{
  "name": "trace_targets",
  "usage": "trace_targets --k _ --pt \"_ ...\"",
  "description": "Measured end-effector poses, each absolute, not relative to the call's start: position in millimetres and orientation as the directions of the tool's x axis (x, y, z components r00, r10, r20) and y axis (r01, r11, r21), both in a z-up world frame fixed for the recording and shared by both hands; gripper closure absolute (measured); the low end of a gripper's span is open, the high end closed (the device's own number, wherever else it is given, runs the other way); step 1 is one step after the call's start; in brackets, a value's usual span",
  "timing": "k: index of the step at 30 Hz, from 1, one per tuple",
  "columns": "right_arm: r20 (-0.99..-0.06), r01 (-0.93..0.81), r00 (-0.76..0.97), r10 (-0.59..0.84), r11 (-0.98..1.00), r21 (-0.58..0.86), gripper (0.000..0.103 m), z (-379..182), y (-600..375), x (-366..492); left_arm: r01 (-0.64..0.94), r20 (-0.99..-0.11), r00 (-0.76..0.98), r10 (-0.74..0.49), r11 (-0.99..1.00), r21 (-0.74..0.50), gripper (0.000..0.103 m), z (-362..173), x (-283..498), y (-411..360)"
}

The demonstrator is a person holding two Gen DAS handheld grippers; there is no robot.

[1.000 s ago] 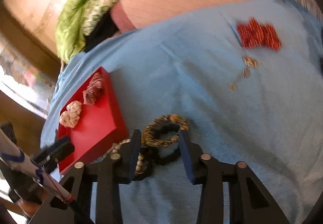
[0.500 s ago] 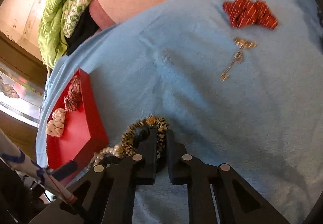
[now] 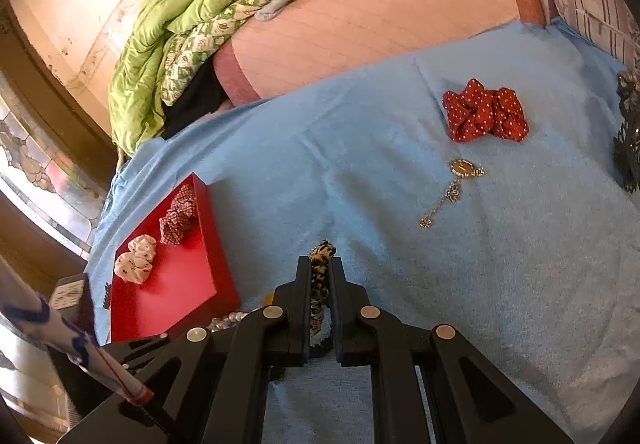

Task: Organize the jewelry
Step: 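Grasp the black hair tie with the left tool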

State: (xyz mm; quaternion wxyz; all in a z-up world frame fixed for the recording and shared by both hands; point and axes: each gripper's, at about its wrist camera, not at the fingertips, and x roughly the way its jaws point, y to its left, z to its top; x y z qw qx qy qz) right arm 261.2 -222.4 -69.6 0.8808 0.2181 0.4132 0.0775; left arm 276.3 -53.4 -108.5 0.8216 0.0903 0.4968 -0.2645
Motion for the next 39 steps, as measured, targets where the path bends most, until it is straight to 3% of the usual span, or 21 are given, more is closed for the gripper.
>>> trace_targets --k 7,18,39 --pt "-0.677 0.019 0.661 0.323 0.895 0.446 0.094 -63.0 -219.1 257.7 0.522 -0.843 0.391 -0.369 0.844 -0.127 0.096 -100.2 275.5 -50.3" --pt "-0.650 -0.004 0.703 0.290 0.915 0.403 0.094 -48.8 -212.1 251.9 0.517 -0.689 0.599 -0.409 0.854 -0.058 0.096 -46.6 261.0 -40.7" --pt "-0.628 -0.043 0.710 0.318 0.910 0.412 0.094 -45.0 -187.2 261.2 0.444 -0.703 0.616 -0.356 0.894 -0.064 0.096 -48.4 272.1 -9.8"
